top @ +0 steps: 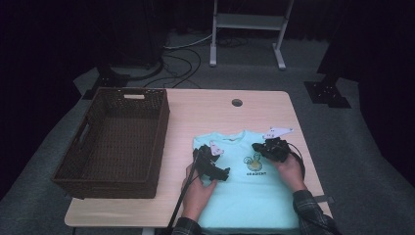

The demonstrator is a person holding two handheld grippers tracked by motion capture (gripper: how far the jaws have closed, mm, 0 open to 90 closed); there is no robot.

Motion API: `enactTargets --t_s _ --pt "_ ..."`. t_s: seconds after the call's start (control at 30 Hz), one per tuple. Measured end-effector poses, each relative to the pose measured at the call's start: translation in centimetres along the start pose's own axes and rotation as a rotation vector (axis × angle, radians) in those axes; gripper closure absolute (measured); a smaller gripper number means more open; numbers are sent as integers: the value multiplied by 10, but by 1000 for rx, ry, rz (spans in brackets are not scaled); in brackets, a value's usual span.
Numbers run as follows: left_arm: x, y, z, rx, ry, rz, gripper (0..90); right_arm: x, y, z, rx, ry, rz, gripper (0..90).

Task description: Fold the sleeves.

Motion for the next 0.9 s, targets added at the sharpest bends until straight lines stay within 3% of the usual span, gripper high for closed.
enactTargets --t_s 0.47,0.5,0.57,0.7,0.73,0.8,0.83,0.9 --pt "0 0 0 2 0 1 10 6 -2 7 -15 -20 9 861" --pt "0 0 0 1 0 1 11 5 -3 6 -5 -26 1 786" --pt "0 0 0 2 0 1 10 4 -3 6 0 -24 -1 759" --pt "0 0 0 2 0 2 11 0 -3 1 32 -25 -19 552" --pt "0 0 0 2 0 2 10 0 -3 1 32 -25 -19 552" --pt "0 0 0 2 0 2 11 -3 -2 -2 42 -25 -27 426" --pt "0 0 0 2 0 2 11 -3 -2 -2 42 -25 -27 426" --pt "0 0 0 2 0 2 10 -6 -2 -4 52 -30 -38 315"
Point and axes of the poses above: each handheld gripper's, and its own axes: x roughly forward along the jaws, y roughly out of its underside, z roughly to its left, the point moved 5 cm from there along x, roughly forward along the jaws, and after that the axes turned 2 degrees about z, right-handed, at the moved point
